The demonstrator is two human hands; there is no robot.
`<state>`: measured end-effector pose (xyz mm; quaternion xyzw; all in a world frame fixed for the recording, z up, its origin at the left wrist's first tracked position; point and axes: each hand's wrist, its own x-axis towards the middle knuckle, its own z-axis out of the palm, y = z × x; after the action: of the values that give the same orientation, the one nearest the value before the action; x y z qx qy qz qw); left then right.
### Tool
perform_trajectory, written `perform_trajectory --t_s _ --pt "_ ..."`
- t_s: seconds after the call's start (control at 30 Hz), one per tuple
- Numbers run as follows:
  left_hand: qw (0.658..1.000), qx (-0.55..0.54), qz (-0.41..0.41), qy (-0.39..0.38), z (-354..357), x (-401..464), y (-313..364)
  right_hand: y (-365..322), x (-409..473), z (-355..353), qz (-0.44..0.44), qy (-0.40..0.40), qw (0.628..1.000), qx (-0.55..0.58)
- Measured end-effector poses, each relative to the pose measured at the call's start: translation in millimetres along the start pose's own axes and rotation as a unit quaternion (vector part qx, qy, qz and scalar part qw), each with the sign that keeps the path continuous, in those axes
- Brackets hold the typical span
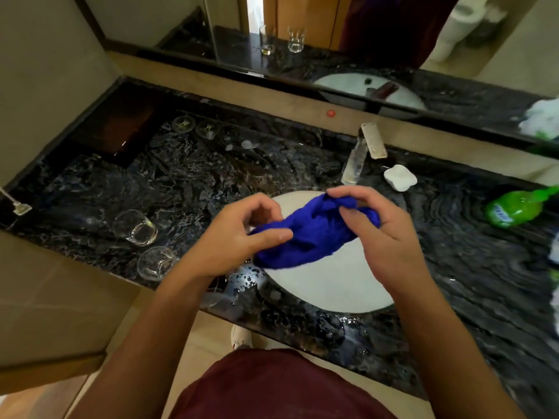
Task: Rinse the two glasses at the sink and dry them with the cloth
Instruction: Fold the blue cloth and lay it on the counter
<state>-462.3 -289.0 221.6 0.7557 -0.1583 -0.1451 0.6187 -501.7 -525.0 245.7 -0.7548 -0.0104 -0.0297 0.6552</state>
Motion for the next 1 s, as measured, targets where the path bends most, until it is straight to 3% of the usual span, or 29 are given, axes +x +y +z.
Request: perform_trajectory --t_s 0.2,0.27,0.33,0.4,0.47,0.53,0.63,0.73,0.87,1.0 --pt "0.990 -0.080 0.083 0.086 17.6 19.4 32.6 -2.8 0.2 -24.5 0.002 0.052 0.999 -0.001" --pt "0.987 -0.085 0.102 0.089 20.0 24.9 47.6 -2.0 2.0 -36.8 0.030 0.023 0.999 0.031" --pt "0.987 -0.074 0.116 0.079 22.3 30.4 60.4 -0.7 4.4 -46.8 0.075 -0.057 0.995 0.043" --pt "0.988 -0.067 0.127 0.055 24.1 33.4 70.4 1.5 9.0 -51.6 0.081 -0.104 0.988 -0.083" --pt "0.991 -0.055 0.125 0.002 28.7 34.6 80.0 -4.3 14.6 -46.5 0.024 -0.112 0.968 -0.224" --pt "0.992 -0.019 0.119 -0.048 35.2 35.5 87.5 -13.5 21.5 -34.2 -0.016 -0.159 0.974 -0.160" --pt "0.989 0.022 0.136 -0.044 37.8 36.8 95.0 -13.5 33.9 -19.0 0.014 -0.243 0.968 -0.060" --pt "0.990 0.042 0.137 0.002 25.2 34.0 101.8 -2.5 38.4 -12.7 0.058 -0.279 0.957 -0.051" --pt "0.958 0.253 0.108 0.080 -3.9 35.7 95.6 4.2 31.4 -6.7 0.068 -0.284 0.956 -0.031" --pt "0.945 0.268 0.056 0.176 -8.7 51.2 51.1 2.3 29.2 2.9 0.093 -0.261 0.952 0.130"
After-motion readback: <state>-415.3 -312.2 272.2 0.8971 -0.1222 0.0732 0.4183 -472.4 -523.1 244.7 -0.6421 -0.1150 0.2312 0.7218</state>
